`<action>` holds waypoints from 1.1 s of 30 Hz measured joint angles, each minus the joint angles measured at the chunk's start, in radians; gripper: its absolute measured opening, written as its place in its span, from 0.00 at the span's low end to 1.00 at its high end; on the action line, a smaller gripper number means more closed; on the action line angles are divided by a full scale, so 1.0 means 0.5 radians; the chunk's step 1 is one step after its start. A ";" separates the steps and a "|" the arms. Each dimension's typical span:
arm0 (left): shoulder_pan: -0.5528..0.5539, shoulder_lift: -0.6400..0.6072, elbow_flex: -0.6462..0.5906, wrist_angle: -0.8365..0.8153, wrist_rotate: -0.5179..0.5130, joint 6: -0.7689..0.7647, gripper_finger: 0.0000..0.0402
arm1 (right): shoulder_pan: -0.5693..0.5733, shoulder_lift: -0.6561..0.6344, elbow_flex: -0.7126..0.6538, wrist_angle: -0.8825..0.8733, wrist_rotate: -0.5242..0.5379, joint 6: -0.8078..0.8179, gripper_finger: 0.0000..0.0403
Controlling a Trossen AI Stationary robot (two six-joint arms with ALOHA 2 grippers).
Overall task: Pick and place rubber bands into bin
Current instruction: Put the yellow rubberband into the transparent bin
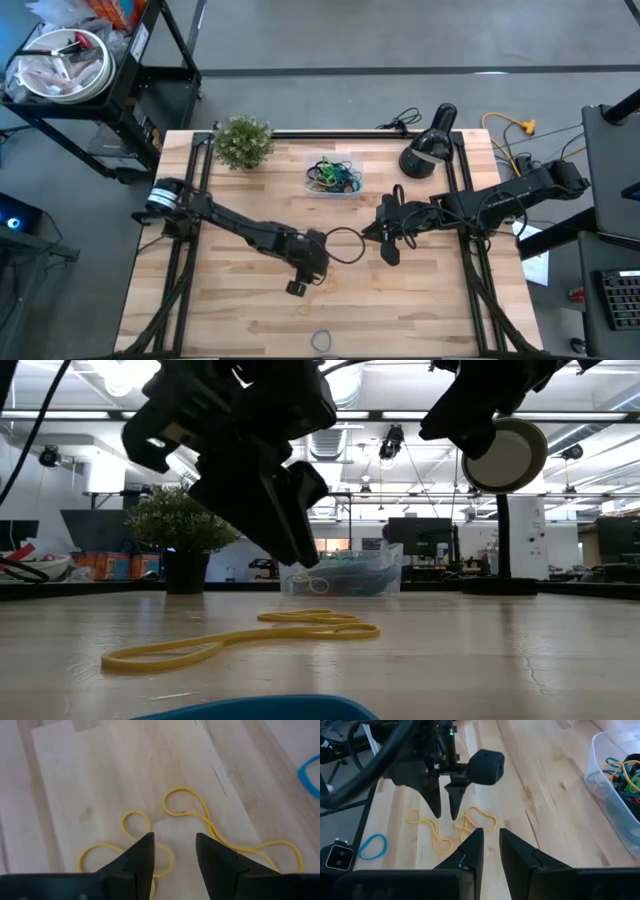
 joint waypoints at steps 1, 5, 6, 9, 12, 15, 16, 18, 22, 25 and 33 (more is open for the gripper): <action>-0.002 0.009 0.000 0.000 0.009 0.000 0.32 | 0.000 0.000 0.000 0.000 0.000 0.000 0.14; -0.003 0.042 0.000 -0.015 0.042 0.000 0.32 | 0.000 0.000 0.000 -0.001 0.000 -0.007 0.14; -0.001 0.048 0.000 -0.015 0.057 0.000 0.32 | 0.000 0.000 0.000 -0.002 0.000 -0.007 0.14; -0.001 0.069 0.001 -0.010 0.075 0.001 0.32 | 0.000 0.000 0.000 -0.011 0.000 -0.008 0.14; -0.002 0.107 0.002 -0.027 0.081 0.000 0.32 | 0.000 0.000 0.000 -0.019 0.000 -0.008 0.14; -0.001 0.141 0.002 -0.019 0.085 -0.002 0.32 | 0.000 0.000 0.000 -0.024 0.000 -0.008 0.14; -0.001 0.150 0.002 -0.018 0.096 -0.002 0.32 | 0.000 0.000 0.000 -0.029 0.000 -0.008 0.14; -0.003 0.165 0.002 -0.017 0.101 -0.004 0.32 | 0.000 0.000 0.000 -0.030 0.000 -0.008 0.14; 0.000 0.178 0.002 -0.018 0.100 -0.050 0.32 | 0.000 0.000 0.000 -0.031 0.000 -0.008 0.14; 0.000 0.180 0.002 -0.029 0.100 -0.053 0.32 | 0.000 0.000 0.000 -0.031 0.000 -0.008 0.14; 0.000 0.180 0.005 -0.075 0.074 -0.076 0.32 | -0.001 0.000 0.000 -0.031 0.010 -0.013 0.14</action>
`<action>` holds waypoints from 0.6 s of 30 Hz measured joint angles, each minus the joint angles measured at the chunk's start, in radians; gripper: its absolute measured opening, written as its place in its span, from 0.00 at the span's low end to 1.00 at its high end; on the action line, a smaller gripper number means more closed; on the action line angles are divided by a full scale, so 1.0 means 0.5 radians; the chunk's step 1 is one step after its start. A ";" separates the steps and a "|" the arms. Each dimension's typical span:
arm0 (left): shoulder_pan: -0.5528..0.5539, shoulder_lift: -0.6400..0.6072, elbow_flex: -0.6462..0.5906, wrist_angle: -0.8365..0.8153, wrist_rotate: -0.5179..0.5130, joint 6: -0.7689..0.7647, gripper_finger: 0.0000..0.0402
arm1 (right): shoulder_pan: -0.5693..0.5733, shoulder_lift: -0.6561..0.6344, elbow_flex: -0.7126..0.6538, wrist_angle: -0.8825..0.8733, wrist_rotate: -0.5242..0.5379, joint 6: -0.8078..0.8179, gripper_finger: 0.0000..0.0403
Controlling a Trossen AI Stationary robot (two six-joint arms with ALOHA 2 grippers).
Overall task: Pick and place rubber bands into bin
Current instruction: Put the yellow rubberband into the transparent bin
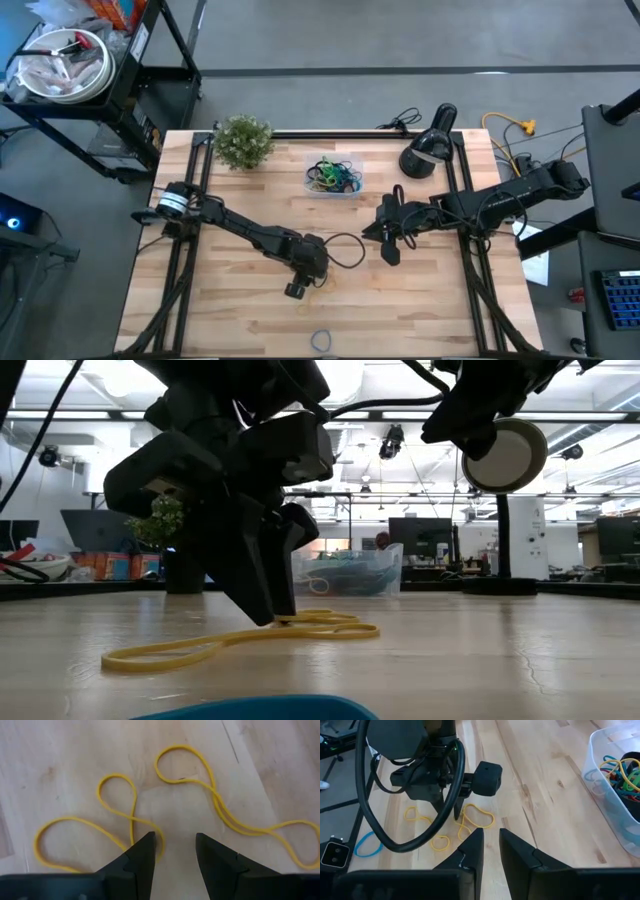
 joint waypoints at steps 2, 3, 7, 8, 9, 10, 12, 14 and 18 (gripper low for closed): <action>0.000 -0.001 0.001 -0.010 -0.024 -0.031 0.32 | 0.000 0.000 0.000 0.000 0.000 0.002 0.14; 0.000 -0.001 0.001 -0.015 -0.043 -0.031 0.31 | 0.000 0.000 0.000 0.000 0.000 0.003 0.14; -0.002 -0.003 0.001 -0.039 -0.095 -0.033 0.26 | 0.000 0.000 0.000 0.000 0.001 0.012 0.14; -0.002 -0.003 0.002 -0.049 -0.103 -0.033 0.23 | 0.000 0.000 0.000 0.001 0.001 0.015 0.14; -0.002 -0.003 0.002 -0.060 -0.110 -0.033 0.20 | 0.000 0.000 0.000 0.000 0.001 0.015 0.14; 0.000 -0.003 0.002 -0.063 -0.115 -0.034 0.17 | 0.000 0.000 0.000 0.001 0.001 0.016 0.14; 0.000 -0.003 0.002 -0.068 -0.115 -0.037 0.10 | 0.000 0.000 0.000 0.001 0.001 0.022 0.14; 0.000 -0.004 0.002 -0.077 -0.116 -0.047 0.03 | 0.000 0.000 0.000 0.001 0.001 0.034 0.14; 0.000 -0.006 0.003 -0.081 -0.130 -0.137 0.01 | 0.000 0.000 0.000 0.002 0.001 0.038 0.14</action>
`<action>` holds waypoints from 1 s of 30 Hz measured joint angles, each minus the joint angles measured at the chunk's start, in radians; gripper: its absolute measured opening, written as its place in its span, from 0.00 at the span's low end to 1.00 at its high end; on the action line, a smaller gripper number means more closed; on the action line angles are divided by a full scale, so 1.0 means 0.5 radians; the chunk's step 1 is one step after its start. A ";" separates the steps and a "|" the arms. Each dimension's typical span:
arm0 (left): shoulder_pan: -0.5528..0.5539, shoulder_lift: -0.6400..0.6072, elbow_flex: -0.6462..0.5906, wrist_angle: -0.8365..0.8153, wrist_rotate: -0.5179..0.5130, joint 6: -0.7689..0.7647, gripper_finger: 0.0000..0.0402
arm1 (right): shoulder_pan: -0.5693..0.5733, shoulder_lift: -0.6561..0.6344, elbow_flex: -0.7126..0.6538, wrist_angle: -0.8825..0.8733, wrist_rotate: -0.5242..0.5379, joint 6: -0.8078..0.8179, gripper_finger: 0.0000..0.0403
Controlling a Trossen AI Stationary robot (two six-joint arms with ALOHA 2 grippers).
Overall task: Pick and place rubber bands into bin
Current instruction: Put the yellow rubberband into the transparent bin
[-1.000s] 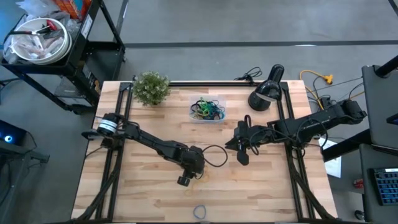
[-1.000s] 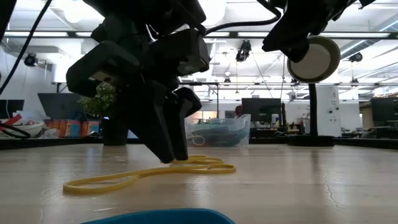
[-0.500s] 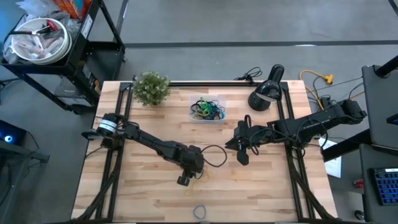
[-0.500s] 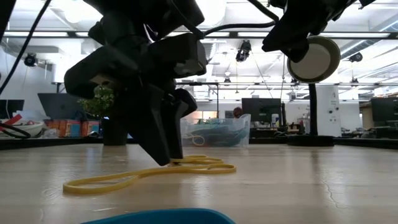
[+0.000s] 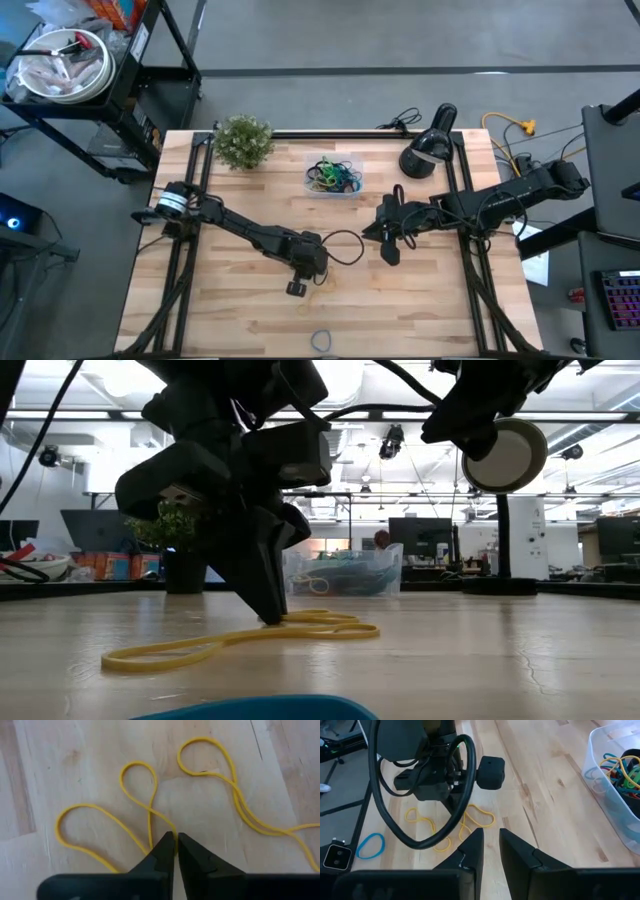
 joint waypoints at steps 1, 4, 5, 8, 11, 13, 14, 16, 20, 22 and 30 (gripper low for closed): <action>0.000 -0.006 -0.001 -0.002 -0.003 -0.006 0.01 | 0.000 0.000 0.000 0.000 0.000 0.000 0.14; 0.000 -0.021 -0.003 -0.012 -0.014 -0.016 0.00 | 0.000 0.000 0.000 0.000 0.000 0.001 0.14; 0.000 -0.032 -0.005 -0.026 -0.020 -0.042 0.00 | 0.000 0.000 0.000 0.000 0.000 0.001 0.14; 0.000 -0.074 -0.008 -0.025 -0.033 -0.054 0.00 | 0.000 0.000 0.000 0.001 0.001 0.001 0.14; 0.000 -0.121 0.013 -0.035 -0.055 -0.056 0.00 | 0.000 0.000 0.000 0.000 0.001 -0.001 0.14; 0.000 -0.155 0.026 -0.035 -0.086 -0.056 0.00 | 0.000 0.000 0.000 0.000 0.002 -0.010 0.14; 0.000 -0.175 0.034 -0.036 -0.098 -0.055 0.00 | 0.000 0.000 0.000 -0.001 0.002 -0.011 0.14; 0.000 -0.219 0.047 -0.031 -0.139 -0.054 0.00 | 0.000 0.000 0.000 -0.001 0.002 -0.014 0.14; 0.004 -0.293 0.068 -0.041 -0.244 -0.050 0.00 | 0.000 0.000 -0.002 -0.002 0.004 -0.024 0.14; 0.010 -0.339 0.076 -0.037 -0.282 -0.050 0.00 | 0.000 0.000 -0.005 -0.001 0.005 -0.024 0.14; 0.046 -0.492 0.075 -0.089 -0.467 -0.048 0.00 | 0.000 0.000 -0.012 -0.001 0.005 -0.023 0.14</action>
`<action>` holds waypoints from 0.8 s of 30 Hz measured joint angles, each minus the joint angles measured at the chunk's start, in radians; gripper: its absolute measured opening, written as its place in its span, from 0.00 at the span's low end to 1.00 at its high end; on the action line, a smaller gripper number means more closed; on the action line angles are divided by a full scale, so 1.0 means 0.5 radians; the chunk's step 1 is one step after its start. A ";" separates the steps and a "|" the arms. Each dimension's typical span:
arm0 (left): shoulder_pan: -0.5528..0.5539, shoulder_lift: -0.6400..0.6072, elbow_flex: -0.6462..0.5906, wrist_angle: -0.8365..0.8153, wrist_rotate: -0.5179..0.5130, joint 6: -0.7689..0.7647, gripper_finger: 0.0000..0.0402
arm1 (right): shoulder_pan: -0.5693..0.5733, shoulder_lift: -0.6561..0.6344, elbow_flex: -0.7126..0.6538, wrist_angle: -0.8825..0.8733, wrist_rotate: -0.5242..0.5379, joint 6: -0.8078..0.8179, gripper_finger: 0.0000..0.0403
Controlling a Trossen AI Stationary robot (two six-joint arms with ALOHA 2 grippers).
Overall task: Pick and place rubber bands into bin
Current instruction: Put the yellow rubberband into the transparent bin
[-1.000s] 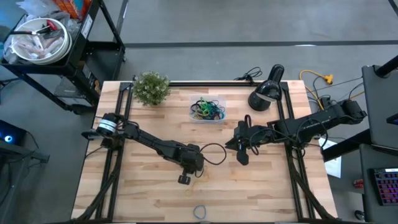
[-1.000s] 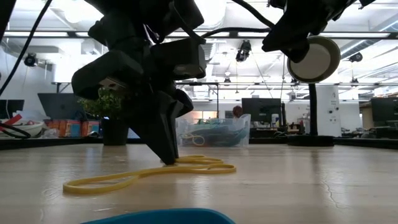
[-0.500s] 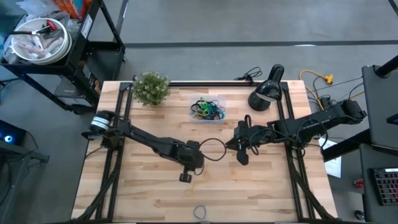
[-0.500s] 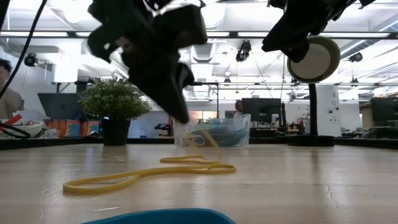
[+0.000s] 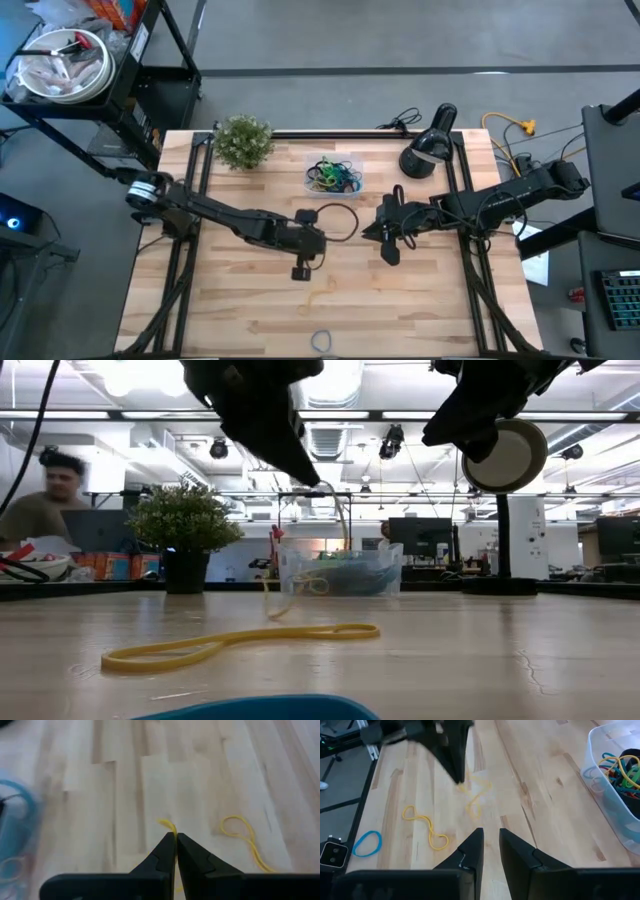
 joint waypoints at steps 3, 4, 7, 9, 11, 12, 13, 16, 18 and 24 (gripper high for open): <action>0.030 -0.044 0.002 -0.002 -0.055 0.001 0.00 | 0.000 0.000 -0.002 0.000 0.000 0.000 0.14; 0.042 -0.057 0.002 -0.027 -0.072 0.001 0.00 | 0.000 0.000 -0.003 -0.001 0.000 0.000 0.14; 0.093 -0.083 0.011 -0.042 -0.094 0.015 0.00 | 0.000 0.000 -0.012 0.003 0.000 -0.001 0.14; 0.131 -0.111 0.011 -0.039 -0.098 0.017 0.00 | -0.001 0.000 -0.018 -0.001 0.000 -0.004 0.14; 0.172 -0.132 0.011 -0.031 -0.109 0.018 0.00 | -0.001 0.000 -0.024 -0.001 0.000 -0.010 0.14; 0.194 -0.145 0.011 -0.033 -0.119 0.020 0.00 | -0.001 0.000 -0.028 0.000 0.000 -0.011 0.14; 0.216 -0.154 0.011 -0.038 -0.137 0.029 0.00 | -0.001 0.000 -0.034 0.004 0.001 -0.011 0.14; 0.290 -0.195 0.012 -0.035 -0.153 0.081 0.00 | -0.001 0.000 -0.050 0.001 0.010 -0.013 0.14; 0.345 -0.209 0.029 -0.029 -0.154 0.118 0.00 | -0.001 0.000 -0.062 0.003 0.035 -0.015 0.14; 0.517 -0.212 0.121 -0.035 -0.153 0.244 0.00 | -0.001 0.000 -0.085 0.005 0.052 -0.009 0.14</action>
